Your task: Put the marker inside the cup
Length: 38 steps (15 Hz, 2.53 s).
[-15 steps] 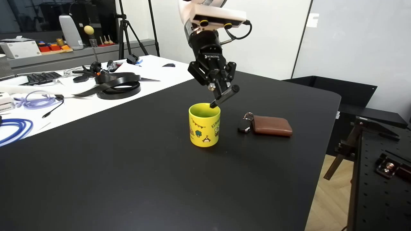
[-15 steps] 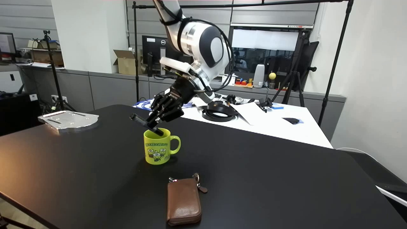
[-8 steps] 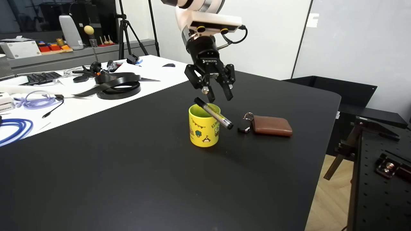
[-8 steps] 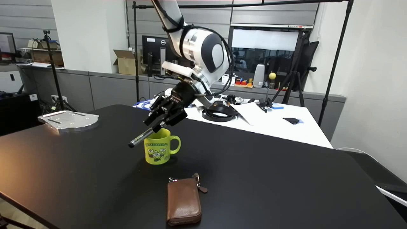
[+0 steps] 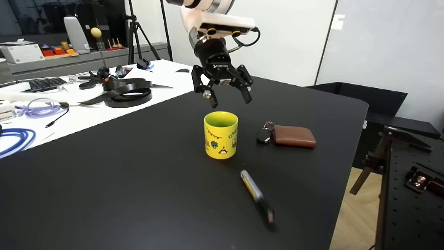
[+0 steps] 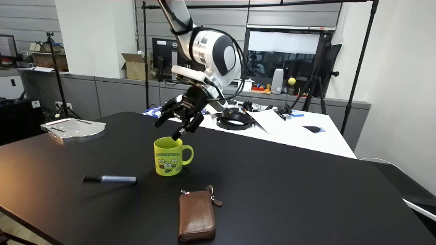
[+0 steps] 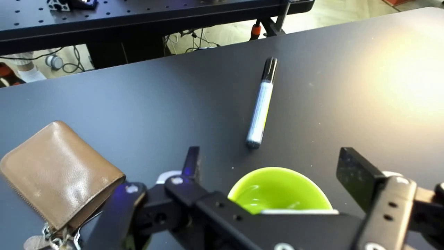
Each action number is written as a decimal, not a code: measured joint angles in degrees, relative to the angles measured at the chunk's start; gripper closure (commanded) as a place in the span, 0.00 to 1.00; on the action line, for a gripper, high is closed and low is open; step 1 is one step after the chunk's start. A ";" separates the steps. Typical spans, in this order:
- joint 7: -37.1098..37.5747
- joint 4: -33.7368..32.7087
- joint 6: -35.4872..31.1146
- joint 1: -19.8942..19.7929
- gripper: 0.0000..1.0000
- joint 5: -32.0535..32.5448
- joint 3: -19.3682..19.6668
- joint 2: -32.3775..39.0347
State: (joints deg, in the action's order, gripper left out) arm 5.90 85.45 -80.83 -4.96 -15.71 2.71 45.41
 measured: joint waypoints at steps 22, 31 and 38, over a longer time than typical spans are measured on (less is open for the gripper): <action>-1.18 49.97 -64.53 9.45 0.00 12.68 -5.30 -27.34; 3.69 55.90 -57.22 10.21 0.00 17.48 -4.61 -41.41; 1.98 61.06 -52.05 10.70 0.00 9.89 -7.53 -44.24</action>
State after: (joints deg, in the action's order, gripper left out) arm 7.88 146.50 -132.88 5.74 -5.82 -4.83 1.16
